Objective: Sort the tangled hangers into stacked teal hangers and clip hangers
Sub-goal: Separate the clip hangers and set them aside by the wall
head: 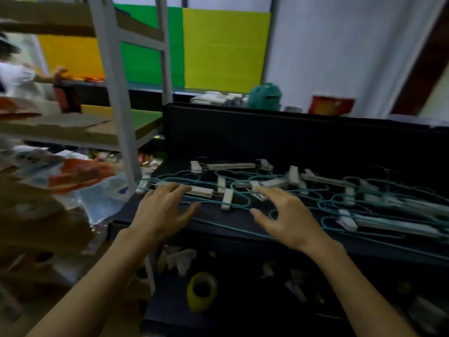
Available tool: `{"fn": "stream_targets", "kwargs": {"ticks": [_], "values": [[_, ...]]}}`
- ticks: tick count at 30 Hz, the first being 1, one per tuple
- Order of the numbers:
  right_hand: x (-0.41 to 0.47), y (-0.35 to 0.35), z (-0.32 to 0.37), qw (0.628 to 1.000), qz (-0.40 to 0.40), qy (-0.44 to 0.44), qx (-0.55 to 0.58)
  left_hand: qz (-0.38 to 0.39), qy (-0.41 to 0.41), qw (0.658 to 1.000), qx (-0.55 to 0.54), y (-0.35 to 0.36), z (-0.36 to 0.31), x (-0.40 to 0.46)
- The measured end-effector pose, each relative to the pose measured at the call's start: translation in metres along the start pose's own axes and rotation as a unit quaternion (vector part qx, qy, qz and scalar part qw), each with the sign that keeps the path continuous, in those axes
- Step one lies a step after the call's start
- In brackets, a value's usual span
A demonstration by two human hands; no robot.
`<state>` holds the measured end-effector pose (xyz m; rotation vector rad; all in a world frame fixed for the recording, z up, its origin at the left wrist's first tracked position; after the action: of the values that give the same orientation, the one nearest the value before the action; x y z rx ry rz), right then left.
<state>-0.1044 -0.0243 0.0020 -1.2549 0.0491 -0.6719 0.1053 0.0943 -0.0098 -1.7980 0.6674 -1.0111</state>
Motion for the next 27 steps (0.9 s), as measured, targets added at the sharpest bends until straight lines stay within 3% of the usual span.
{"fn": "stream_targets", "kwargs": {"ticks": [10, 18, 27], "values": [[-0.046, -0.063, -0.081, 0.985, -0.057, 0.144, -0.074, 0.006, 0.094, 0.995, -0.043, 0.014, -0.073, 0.064], [-0.002, -0.08, -0.135, 0.987, -0.059, 0.135, -0.06, 0.035, 0.055, 0.998, -0.015, 0.033, -0.077, 0.13], [0.029, -0.071, -0.184, 0.996, -0.005, 0.085, -0.035, 0.147, -0.012, 0.989, 0.024, 0.08, -0.078, 0.175]]}}
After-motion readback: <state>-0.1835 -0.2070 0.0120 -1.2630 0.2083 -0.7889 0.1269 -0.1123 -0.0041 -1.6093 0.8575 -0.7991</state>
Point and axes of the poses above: each hand's wrist, its own x-axis towards the middle knuckle, its own y-axis out of the palm, z = x × y, the point moved 7 cm from there along x, towards the middle knuckle, and after that the axes turned 8 degrees about -y, right-handed, at the moved point
